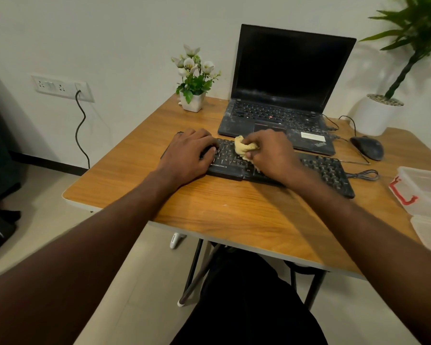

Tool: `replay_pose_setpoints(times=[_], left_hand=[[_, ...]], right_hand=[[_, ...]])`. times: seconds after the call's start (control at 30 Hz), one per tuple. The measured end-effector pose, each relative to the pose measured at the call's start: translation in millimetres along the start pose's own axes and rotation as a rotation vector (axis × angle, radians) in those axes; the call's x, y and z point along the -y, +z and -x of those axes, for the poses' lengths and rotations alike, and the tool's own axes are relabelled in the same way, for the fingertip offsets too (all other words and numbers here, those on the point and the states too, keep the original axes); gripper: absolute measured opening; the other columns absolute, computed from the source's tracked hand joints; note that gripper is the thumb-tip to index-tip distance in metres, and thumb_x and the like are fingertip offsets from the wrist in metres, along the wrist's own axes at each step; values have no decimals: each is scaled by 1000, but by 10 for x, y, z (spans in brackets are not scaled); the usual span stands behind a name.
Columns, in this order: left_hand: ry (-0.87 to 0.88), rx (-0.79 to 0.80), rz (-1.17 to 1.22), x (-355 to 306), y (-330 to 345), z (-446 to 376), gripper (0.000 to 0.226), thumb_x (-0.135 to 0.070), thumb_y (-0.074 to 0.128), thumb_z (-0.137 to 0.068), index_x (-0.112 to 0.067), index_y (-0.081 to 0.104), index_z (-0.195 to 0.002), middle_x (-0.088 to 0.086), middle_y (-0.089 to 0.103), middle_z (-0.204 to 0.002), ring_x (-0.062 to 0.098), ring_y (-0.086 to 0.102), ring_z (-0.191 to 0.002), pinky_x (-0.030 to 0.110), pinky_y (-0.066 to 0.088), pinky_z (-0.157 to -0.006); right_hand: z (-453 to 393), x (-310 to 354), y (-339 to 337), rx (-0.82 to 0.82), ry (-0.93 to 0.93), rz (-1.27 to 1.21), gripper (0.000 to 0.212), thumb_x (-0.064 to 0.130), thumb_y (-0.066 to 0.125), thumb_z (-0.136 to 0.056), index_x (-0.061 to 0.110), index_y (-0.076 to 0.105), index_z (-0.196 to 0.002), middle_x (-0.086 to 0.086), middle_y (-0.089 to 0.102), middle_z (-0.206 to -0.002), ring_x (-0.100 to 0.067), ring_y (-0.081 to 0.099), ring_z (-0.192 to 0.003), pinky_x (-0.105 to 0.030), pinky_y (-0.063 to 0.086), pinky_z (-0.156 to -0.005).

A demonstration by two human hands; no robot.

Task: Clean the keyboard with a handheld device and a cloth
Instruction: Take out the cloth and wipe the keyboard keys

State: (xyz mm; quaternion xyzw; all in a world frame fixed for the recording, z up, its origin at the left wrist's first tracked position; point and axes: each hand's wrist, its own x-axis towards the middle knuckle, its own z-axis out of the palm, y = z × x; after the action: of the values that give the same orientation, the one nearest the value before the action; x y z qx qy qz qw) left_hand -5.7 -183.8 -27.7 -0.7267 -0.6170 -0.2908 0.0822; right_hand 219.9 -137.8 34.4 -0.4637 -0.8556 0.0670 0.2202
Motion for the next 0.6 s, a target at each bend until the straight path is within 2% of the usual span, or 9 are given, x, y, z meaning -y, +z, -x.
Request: replay_pose_setpoints(times=[0.17,0.3,0.43,0.53,0.6], left_hand=[[-4,-10,5,4,-5,2,32,-36,49,-104,-25,71,-124,-7,67,-126,19,54,-113,44,40,-105],[-11,-5,1,-12,0,-2,30,-36,50,-104,-26,70,-124,-7,67,-126,19,54,-113,45,40,-106],[-28,-13,-18,-10,3,0,31,-36,49,-103,-26,70,-123,-7,68,-125,21,55,-112,44,40,-104],[-34,-15,-10,-17,-3,3,32,-36,49,-103,-26,71,-123,-6,68,-125,21,55,-113,45,40,-105],[-33,-14,-5,-22,-9,9,32,-36,48,-103,-25,71,-123,-6,68,-125,22,55,-113,46,40,-106]], right_hand=[[209,-52,-4,-63,75,95,39,10,75,-90,18,70,-128,-7,65,-134,-24,64,-112,-32,50,-84],[199,9,-9,-62,74,110,38,7,76,-88,18,72,-124,-7,67,-131,-25,65,-112,-37,54,-88],[233,126,-4,-28,-48,88,38,4,74,-89,17,72,-125,-6,68,-128,-24,64,-114,-29,48,-87],[378,61,-80,20,-178,111,37,0,74,-86,17,75,-119,-4,71,-124,-24,65,-113,-37,54,-95],[364,20,-187,66,-156,115,34,2,75,-87,22,77,-115,-2,72,-123,-21,67,-110,-37,56,-93]])
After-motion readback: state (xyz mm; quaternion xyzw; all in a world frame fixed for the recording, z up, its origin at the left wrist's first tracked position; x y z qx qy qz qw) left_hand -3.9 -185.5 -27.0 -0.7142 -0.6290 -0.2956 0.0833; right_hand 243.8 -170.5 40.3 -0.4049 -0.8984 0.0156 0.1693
